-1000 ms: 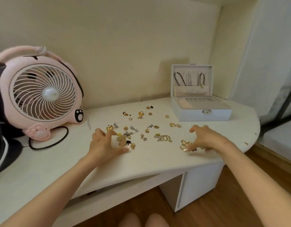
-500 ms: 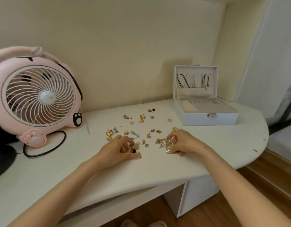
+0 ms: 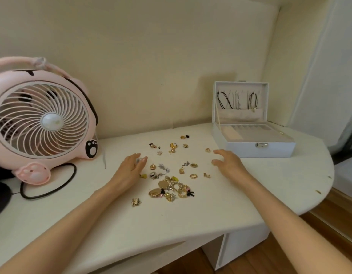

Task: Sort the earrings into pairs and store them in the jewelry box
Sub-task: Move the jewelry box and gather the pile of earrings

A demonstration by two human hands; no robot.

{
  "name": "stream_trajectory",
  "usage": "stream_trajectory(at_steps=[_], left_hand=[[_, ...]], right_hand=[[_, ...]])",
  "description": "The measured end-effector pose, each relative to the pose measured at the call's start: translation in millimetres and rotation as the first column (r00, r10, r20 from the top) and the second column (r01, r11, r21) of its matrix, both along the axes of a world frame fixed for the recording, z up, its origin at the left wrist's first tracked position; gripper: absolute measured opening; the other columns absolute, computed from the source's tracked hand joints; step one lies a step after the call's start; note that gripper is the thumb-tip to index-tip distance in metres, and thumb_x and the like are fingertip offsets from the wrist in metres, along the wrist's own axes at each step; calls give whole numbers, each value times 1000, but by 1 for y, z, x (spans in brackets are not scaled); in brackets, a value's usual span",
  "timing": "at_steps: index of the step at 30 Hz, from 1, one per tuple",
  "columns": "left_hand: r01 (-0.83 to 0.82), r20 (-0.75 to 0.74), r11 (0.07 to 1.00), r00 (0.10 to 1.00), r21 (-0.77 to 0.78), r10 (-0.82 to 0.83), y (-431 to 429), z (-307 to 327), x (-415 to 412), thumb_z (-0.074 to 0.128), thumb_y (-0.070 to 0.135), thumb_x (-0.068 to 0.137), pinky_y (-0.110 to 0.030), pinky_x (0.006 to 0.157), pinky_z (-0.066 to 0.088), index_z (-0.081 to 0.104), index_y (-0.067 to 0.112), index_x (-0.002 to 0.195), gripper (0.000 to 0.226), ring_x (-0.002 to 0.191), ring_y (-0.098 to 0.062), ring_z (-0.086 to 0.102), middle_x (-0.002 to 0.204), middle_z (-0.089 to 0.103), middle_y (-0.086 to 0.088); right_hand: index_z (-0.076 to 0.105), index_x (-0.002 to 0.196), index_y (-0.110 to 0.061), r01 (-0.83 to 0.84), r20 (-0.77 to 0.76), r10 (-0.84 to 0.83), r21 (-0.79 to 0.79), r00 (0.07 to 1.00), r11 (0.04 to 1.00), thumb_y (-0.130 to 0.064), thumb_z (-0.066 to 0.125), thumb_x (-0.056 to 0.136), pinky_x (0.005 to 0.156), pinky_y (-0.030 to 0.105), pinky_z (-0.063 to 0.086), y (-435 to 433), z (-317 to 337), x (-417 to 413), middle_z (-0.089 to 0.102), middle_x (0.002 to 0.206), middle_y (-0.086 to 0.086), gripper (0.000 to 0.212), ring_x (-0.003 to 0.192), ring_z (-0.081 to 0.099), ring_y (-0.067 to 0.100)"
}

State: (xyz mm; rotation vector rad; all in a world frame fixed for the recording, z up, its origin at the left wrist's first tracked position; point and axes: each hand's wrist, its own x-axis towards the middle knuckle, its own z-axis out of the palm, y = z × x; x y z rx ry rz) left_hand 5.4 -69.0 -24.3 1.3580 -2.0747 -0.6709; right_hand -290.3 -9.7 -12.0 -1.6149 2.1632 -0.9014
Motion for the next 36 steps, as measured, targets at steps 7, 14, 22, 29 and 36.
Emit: stream_trajectory(at_steps=[7,14,22,29,36], left_hand=[[178,-41,970,984,163,-174,5,7,-10,11,72,85,-19,92,30,49,27,129,74,114,-10,48,130,48,10],[329,-37,908,943,259,-331,9,13,-12,14,84,71,-28,106,27,63,41,111,77,118,-1,48,125,58,18],[216,-337,972,925,93,-173,-23,24,-11,24,77,75,-33,102,41,53,21,125,80,115,-7,54,127,55,9],[59,-144,993,989,102,-44,-76,10,-29,21,70,87,-43,110,25,39,8,132,79,133,-29,32,143,34,-12],[151,-70,984,987,97,-145,-104,9,-50,17,49,97,-22,100,19,35,18,140,57,132,-15,34,147,35,1]], right_hand=[[42,140,-21,-213,108,210,18,972,977,-26,39,100,104,21,27,-2,-7,19,39,146,1,40,133,38,15],[59,125,-27,-511,154,500,35,852,859,-27,49,96,105,22,35,1,-6,53,55,131,-10,30,122,48,4],[47,135,-19,-182,89,199,-165,976,969,-26,48,97,107,26,29,-33,2,23,43,142,2,38,131,40,18],[46,137,-15,-164,42,161,75,986,984,-34,45,97,106,28,30,-65,-8,13,43,143,5,44,132,39,21],[61,122,-17,-164,134,190,-187,973,969,-17,46,97,85,14,32,-105,8,13,60,126,1,29,115,53,13]])
